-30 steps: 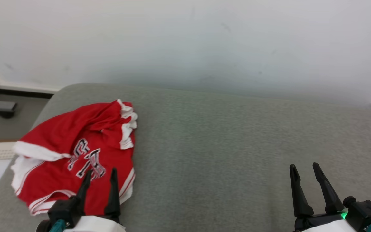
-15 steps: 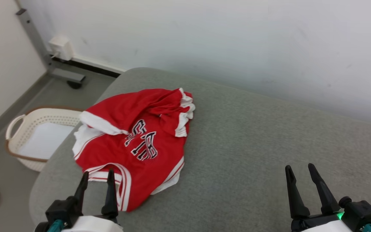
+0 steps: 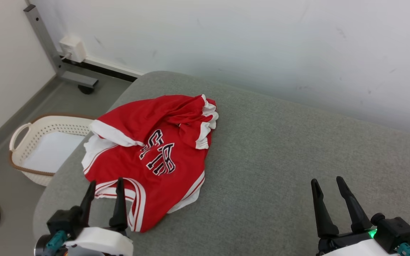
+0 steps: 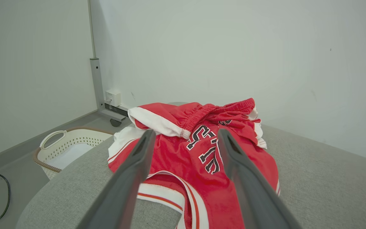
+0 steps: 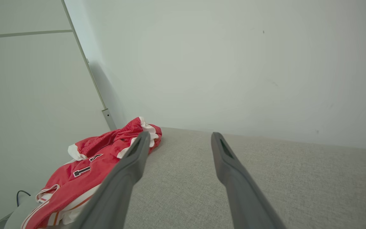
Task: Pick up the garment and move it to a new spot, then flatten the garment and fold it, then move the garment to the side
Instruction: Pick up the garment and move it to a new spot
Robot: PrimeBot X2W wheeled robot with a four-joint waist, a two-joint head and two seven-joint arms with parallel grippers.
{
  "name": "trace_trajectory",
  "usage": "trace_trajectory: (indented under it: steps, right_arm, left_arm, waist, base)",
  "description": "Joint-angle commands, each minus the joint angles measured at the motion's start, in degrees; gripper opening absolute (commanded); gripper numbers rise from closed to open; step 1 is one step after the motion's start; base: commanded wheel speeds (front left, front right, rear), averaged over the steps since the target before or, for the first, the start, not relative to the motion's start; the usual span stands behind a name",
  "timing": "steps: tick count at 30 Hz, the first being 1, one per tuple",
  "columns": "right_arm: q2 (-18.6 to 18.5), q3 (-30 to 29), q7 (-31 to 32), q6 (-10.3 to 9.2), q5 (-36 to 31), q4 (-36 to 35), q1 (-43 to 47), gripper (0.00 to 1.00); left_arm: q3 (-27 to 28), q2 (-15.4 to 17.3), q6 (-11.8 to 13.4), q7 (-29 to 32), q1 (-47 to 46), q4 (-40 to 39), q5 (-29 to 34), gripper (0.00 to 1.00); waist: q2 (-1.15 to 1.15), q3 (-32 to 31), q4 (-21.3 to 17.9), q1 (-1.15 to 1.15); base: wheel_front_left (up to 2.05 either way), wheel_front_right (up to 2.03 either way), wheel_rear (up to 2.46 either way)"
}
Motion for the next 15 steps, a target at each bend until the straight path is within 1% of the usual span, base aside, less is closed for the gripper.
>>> trace_trajectory:
  steps: [1,2,5,11,15]
  right_arm:
    - [-0.29,-0.01,0.03,-0.1,0.6,-0.11,-0.5,1.0]
    - [-0.28,0.05,0.03,-0.1,0.73,-0.2,-0.67,1.0]
    - [-0.27,0.41,0.03,-0.1,1.09,-0.46,-1.23,1.0]
    - [-0.27,0.93,0.03,-0.1,1.31,-0.26,-2.57,1.0]
    - [-0.28,1.31,0.03,-0.1,1.18,-0.08,-3.18,1.0]
  left_arm:
    - [0.23,0.59,-0.34,-0.04,-1.02,0.95,-0.5,1.0]
    - [0.25,0.76,-0.6,0.03,-1.89,2.0,-0.72,1.0]
    - [0.25,1.89,-1.54,2.8,-5.24,5.39,-1.63,1.0]
    - [-0.86,3.95,-3.07,11.15,-11.34,12.26,-3.13,1.0]
    - [-1.08,5.01,-4.01,17.22,-14.86,18.71,-5.18,1.0]
  waist:
    - [0.0,0.37,-0.92,0.0]
    - [0.0,0.57,-1.54,0.0]
    - [0.0,1.45,-3.5,0.0]
    - [0.0,3.66,-8.2,0.0]
    - [0.0,4.73,-11.26,0.0]
  base:
    - [0.0,0.0,0.0]
    - [0.0,0.0,0.0]
    - [0.0,0.0,0.0]
    - [0.0,0.0,0.0]
    - [0.0,0.0,0.0]
